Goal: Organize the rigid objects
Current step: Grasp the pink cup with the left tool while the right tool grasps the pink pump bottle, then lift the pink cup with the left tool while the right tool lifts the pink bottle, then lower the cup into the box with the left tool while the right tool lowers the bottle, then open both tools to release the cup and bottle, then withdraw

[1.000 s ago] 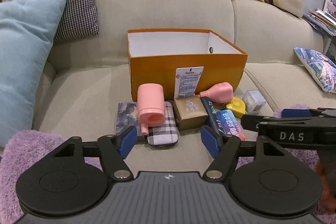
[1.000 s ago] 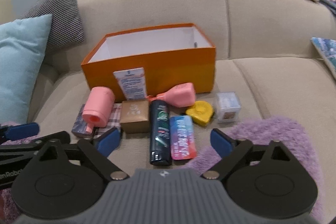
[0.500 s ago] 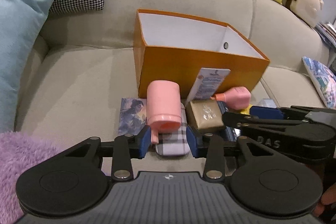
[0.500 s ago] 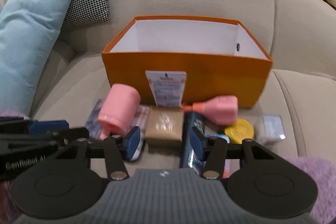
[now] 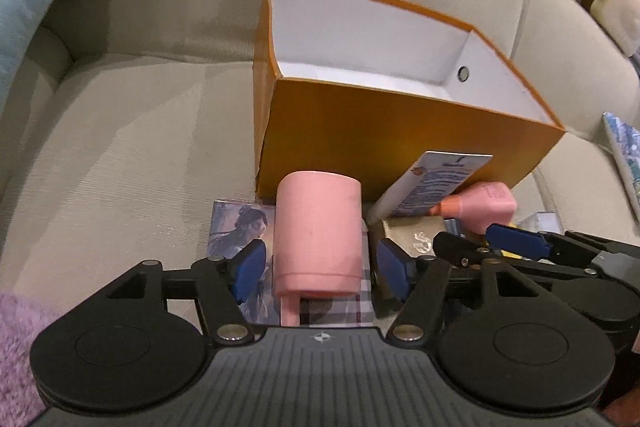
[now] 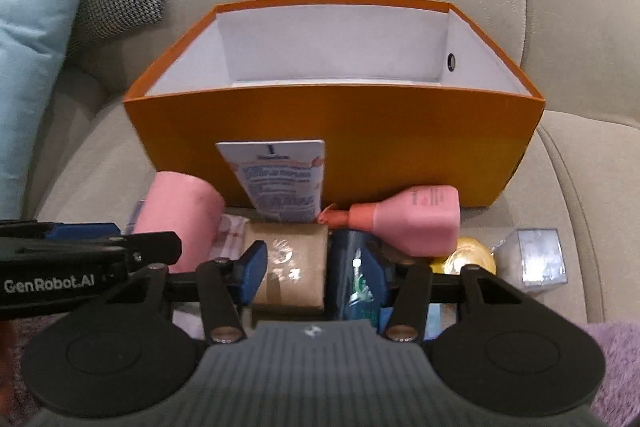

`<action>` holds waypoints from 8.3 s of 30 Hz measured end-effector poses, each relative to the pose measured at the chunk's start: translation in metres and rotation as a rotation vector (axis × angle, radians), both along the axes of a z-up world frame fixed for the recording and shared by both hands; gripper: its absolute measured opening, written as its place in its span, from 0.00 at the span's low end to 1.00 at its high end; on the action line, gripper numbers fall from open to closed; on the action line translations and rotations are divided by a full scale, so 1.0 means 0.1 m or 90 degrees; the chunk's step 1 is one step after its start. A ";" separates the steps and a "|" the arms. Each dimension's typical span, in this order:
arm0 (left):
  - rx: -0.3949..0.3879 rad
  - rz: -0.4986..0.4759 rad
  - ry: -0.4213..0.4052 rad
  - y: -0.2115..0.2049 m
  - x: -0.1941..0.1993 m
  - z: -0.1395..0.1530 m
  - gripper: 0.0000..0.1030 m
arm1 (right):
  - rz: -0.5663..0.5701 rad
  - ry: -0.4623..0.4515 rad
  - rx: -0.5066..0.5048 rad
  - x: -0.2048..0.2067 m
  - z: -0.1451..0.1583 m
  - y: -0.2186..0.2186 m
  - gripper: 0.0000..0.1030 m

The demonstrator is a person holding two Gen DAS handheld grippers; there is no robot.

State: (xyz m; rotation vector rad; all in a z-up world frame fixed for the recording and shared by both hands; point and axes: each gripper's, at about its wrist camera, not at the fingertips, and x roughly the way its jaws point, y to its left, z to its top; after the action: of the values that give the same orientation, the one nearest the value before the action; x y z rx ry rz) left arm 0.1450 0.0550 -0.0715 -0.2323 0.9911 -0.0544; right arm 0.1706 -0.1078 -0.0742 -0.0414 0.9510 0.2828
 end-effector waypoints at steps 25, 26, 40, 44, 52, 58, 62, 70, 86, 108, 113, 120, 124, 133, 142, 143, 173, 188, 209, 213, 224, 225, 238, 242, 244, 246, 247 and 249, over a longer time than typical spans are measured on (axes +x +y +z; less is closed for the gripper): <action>0.031 -0.040 0.044 -0.23 0.23 -0.15 0.61 | 0.172 -0.059 -0.223 0.23 -0.04 -0.03 0.51; 0.030 -0.042 0.047 -0.25 0.24 -0.15 0.61 | 0.193 -0.068 -0.247 0.23 -0.04 -0.01 0.51; 0.036 -0.034 0.059 -0.27 0.29 -0.16 0.61 | 0.431 -0.111 -0.526 0.12 -0.58 0.24 0.58; 0.033 -0.030 0.056 -0.25 0.26 -0.13 0.61 | 0.404 -0.097 -0.497 0.18 -0.53 0.17 0.54; 0.018 -0.020 0.034 -0.19 0.16 0.00 0.61 | 0.318 -0.045 -0.355 0.43 0.01 0.03 0.48; -0.003 -0.008 0.008 -0.15 0.02 0.18 0.61 | 0.234 0.001 -0.214 0.56 0.44 -0.19 0.46; -0.025 -0.005 -0.008 -0.12 -0.05 0.31 0.61 | 0.159 0.056 -0.075 0.66 0.71 -0.47 0.45; -0.050 -0.011 -0.043 -0.11 -0.08 0.58 0.61 | 0.092 0.098 0.071 0.69 1.04 -0.78 0.43; -0.073 -0.037 0.047 -0.24 -0.04 0.11 0.61 | 0.054 0.246 0.072 0.59 0.15 -0.76 0.48; -0.072 -0.054 0.063 -0.31 -0.12 0.07 0.61 | 0.066 0.281 0.045 0.47 -0.07 -0.83 0.53; -0.074 -0.054 0.046 -0.30 -0.19 0.22 0.61 | 0.061 0.242 0.055 0.38 0.12 -0.85 0.50; -0.116 -0.050 0.022 -0.23 -0.17 0.53 0.61 | 0.054 0.189 0.112 0.32 0.60 -0.97 0.46; -0.120 -0.058 0.010 -0.19 -0.12 0.72 0.61 | 0.075 0.136 0.122 0.30 0.96 -0.95 0.46; -0.132 -0.088 0.001 -0.03 0.56 1.15 0.61 | 0.123 0.009 0.137 0.70 1.62 -0.71 0.45; -0.071 -0.061 0.131 -0.15 1.98 0.70 0.61 | 0.100 0.045 0.083 1.85 1.01 -0.41 0.44; -0.061 -0.054 0.147 -0.17 2.12 0.60 0.61 | 0.101 0.051 0.080 1.97 0.90 -0.38 0.44; 0.226 -0.090 0.238 -1.05 2.73 -0.55 0.71 | 0.190 0.250 -0.002 2.80 -0.20 -0.11 0.44; 0.111 -0.055 0.080 -0.18 1.98 0.25 0.54 | 0.154 0.251 -0.002 2.89 -0.22 0.25 0.45; -0.025 -0.099 0.105 0.20 1.88 0.05 0.10 | 0.121 0.212 -0.001 2.87 -0.40 1.07 0.45; -0.028 -0.093 0.096 0.32 1.83 0.05 0.11 | 0.097 0.214 0.000 2.88 -0.42 1.05 0.45; -0.046 -0.086 0.095 0.43 1.77 0.10 0.12 | 0.169 0.198 0.010 2.72 -0.25 0.98 0.60; -0.048 -0.086 0.094 0.44 1.75 0.12 0.12 | 0.182 0.201 0.010 2.69 -0.24 0.98 0.59; -0.043 -0.082 0.085 0.46 1.70 0.12 0.13 | 0.216 0.182 -0.031 2.65 -0.43 1.05 0.22; -0.042 -0.081 0.084 0.45 1.70 0.12 0.13 | 0.298 0.140 -0.110 2.62 -0.41 1.14 0.43; -0.044 -0.080 0.084 0.46 1.71 0.12 0.13 | 0.354 0.130 -0.130 2.62 -0.42 1.18 0.45; -0.044 -0.082 0.083 0.47 1.72 0.12 0.13 | 0.391 0.134 -0.122 2.62 -0.39 1.18 0.45; -0.044 -0.082 0.083 0.47 1.72 0.12 0.13 | 0.407 0.133 -0.124 2.63 -0.40 1.20 0.45; -0.044 -0.081 0.084 0.47 1.72 0.12 0.13 | 0.425 0.118 -0.142 2.62 -0.42 1.24 0.45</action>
State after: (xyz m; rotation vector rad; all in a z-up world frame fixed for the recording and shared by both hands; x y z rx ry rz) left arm 0.3173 0.1021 -0.0598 -0.2373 1.1360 -0.1920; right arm 0.4331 0.0163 -0.1160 -0.5528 1.1305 0.8040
